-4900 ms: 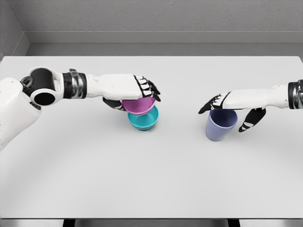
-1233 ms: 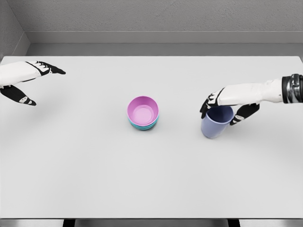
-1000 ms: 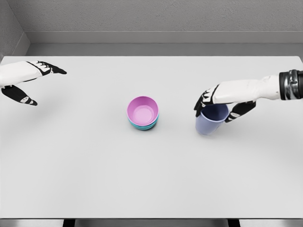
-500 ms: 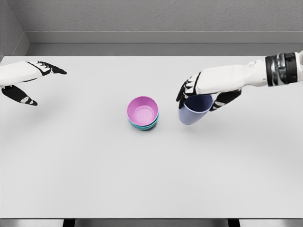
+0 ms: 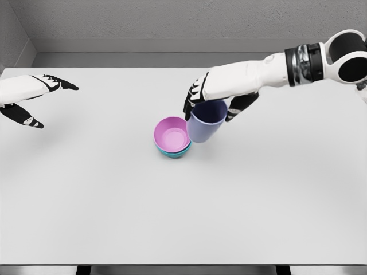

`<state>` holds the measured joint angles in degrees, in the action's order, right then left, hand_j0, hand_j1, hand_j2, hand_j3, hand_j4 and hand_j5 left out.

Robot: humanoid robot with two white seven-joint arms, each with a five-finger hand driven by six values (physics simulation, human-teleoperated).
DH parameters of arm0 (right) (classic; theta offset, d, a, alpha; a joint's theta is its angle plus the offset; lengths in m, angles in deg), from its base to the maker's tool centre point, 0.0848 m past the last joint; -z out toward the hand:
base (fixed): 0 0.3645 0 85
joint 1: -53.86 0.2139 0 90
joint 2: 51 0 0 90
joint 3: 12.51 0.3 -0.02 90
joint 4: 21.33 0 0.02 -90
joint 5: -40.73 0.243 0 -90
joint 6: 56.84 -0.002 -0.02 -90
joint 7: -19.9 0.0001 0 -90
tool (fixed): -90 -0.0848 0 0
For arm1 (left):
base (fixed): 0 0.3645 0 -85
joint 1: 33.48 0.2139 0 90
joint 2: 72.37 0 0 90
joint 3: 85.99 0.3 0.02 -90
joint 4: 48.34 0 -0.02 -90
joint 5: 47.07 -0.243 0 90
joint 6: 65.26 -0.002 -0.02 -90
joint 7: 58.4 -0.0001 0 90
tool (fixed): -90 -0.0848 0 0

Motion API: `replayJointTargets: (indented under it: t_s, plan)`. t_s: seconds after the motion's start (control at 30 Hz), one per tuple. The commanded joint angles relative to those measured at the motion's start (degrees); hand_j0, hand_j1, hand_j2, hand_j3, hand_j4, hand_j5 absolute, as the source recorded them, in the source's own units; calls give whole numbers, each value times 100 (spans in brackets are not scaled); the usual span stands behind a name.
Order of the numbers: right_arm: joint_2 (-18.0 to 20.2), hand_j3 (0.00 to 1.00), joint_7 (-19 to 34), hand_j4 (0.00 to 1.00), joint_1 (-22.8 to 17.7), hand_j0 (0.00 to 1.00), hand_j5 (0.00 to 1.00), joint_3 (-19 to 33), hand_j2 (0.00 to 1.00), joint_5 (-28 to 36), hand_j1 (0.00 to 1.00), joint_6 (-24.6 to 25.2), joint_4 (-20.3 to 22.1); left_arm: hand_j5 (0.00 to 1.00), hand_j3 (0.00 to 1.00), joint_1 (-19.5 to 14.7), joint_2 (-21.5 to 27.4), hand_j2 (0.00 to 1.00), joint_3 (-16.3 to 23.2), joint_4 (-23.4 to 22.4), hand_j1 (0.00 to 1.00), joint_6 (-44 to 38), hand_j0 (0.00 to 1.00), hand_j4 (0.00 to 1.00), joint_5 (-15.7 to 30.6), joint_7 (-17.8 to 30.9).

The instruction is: Stacking bowl and cup with both arms

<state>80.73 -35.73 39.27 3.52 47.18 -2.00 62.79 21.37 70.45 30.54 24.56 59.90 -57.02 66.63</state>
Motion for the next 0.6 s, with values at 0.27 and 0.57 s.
replayJointTargets:
  t_s: [0.27,0.57]
  plan:
    - [-674,69,-10,69,141,69,69,-144,69,41,69,17,-476,100,100,9,9,100,-7,-4,100,-16,100,100,46,-3]
    - [-982,70,-10,70,141,70,70,-205,70,41,70,17,-643,100,100,62,26,100,-7,-4,100,-16,100,100,28,-3]
